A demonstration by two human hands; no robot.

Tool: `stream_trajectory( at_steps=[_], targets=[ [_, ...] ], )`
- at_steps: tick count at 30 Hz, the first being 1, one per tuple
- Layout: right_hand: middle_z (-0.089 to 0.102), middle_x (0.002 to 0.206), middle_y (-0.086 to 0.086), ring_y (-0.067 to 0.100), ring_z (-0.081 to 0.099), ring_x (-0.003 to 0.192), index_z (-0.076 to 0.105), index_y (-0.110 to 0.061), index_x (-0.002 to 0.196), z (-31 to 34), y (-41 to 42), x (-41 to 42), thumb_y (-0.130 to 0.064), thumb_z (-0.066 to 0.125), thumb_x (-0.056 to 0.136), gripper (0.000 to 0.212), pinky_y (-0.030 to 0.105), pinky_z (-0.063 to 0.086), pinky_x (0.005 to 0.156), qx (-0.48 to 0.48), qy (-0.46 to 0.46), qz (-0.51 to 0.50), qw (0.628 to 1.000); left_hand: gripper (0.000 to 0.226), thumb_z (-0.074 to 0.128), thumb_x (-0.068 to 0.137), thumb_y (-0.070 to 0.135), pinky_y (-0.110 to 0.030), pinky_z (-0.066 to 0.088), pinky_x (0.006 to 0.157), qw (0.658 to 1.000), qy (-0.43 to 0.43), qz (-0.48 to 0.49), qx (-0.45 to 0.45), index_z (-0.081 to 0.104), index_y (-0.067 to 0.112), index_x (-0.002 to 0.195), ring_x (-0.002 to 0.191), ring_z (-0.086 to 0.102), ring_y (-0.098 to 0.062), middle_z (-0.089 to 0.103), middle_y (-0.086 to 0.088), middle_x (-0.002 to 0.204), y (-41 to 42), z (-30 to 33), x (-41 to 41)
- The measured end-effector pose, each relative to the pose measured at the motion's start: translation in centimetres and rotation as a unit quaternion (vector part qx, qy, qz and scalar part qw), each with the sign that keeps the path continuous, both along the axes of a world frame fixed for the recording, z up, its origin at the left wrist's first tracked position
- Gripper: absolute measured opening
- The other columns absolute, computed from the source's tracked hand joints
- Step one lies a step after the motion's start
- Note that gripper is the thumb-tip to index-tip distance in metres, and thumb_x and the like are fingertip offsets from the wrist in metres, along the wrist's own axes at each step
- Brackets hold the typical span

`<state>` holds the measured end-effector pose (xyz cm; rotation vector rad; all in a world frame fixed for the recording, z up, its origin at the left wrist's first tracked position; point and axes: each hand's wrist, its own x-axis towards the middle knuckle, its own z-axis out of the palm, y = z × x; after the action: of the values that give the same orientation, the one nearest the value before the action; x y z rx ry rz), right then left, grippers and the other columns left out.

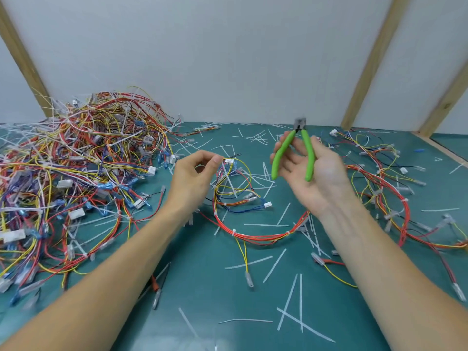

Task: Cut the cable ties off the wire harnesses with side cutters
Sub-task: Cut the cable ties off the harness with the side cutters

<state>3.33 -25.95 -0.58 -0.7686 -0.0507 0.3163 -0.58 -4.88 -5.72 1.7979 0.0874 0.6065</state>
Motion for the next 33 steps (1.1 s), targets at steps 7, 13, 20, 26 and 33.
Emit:
stream_trajectory(
  at_steps=[7, 13, 20, 26, 33],
  targets=[
    [0.061, 0.071, -0.003, 0.012, 0.055, 0.064, 0.071, -0.016, 0.09, -1.0, 1.3, -0.9, -0.032, 0.066, 0.099, 0.018, 0.026, 0.047, 0.061, -0.311, -0.199, -0.049, 0.928, 0.03, 0.058, 0.101, 0.031, -0.022, 0.025, 0.049, 0.999, -0.004, -0.037, -0.014, 0.071, 0.02, 0.076, 0.051, 0.031, -0.004, 0.04, 0.015, 0.051, -0.8, 0.7, -0.6],
    [0.065, 0.072, -0.011, -0.001, 0.06, 0.06, 0.069, -0.01, 0.101, -1.9, 2.1, -1.8, -0.012, 0.086, 0.081, 0.025, 0.01, 0.046, 0.06, -0.351, -0.293, -0.031, 0.889, 0.026, 0.064, 0.098, 0.023, -0.02, 0.038, 0.06, 0.997, -0.008, -0.071, 0.035, 0.071, 0.013, 0.075, 0.06, 0.049, -0.004, 0.063, 0.009, 0.063, -2.5, 1.0, -1.3],
    [0.068, 0.065, -0.012, 0.002, 0.063, 0.06, 0.07, -0.016, 0.097, -2.2, 2.1, -1.6, -0.004, 0.077, 0.088, 0.016, 0.018, 0.051, 0.057, -0.369, -0.281, -0.053, 0.884, 0.014, 0.069, 0.095, 0.018, -0.014, 0.036, 0.065, 0.991, -0.049, -0.035, 0.12, 0.074, 0.011, 0.085, 0.068, 0.053, -0.006, 0.065, -0.003, 0.078, -3.2, 1.1, -2.0],
    [0.068, 0.072, -0.004, 0.007, 0.067, 0.065, 0.067, -0.012, 0.102, -2.6, 2.2, -1.3, 0.001, 0.068, 0.094, 0.016, 0.022, 0.056, 0.061, -0.311, -0.202, -0.063, 0.926, 0.012, 0.063, 0.093, 0.024, -0.032, 0.042, 0.068, 0.936, -0.235, 0.075, 0.251, 0.066, 0.014, 0.088, 0.067, 0.053, -0.016, 0.059, 0.009, 0.075, -3.4, 2.0, -2.9],
    [0.067, 0.073, 0.003, 0.014, 0.066, 0.07, 0.065, -0.01, 0.105, -2.7, 1.9, -0.7, -0.001, 0.062, 0.098, 0.011, 0.028, 0.06, 0.071, -0.196, -0.095, -0.011, 0.976, 0.018, 0.065, 0.092, 0.037, -0.035, 0.054, 0.067, 0.944, -0.072, 0.03, 0.32, 0.078, 0.025, 0.091, 0.062, 0.066, -0.016, 0.071, 0.011, 0.069, -3.7, 0.8, -2.5]
  ],
)
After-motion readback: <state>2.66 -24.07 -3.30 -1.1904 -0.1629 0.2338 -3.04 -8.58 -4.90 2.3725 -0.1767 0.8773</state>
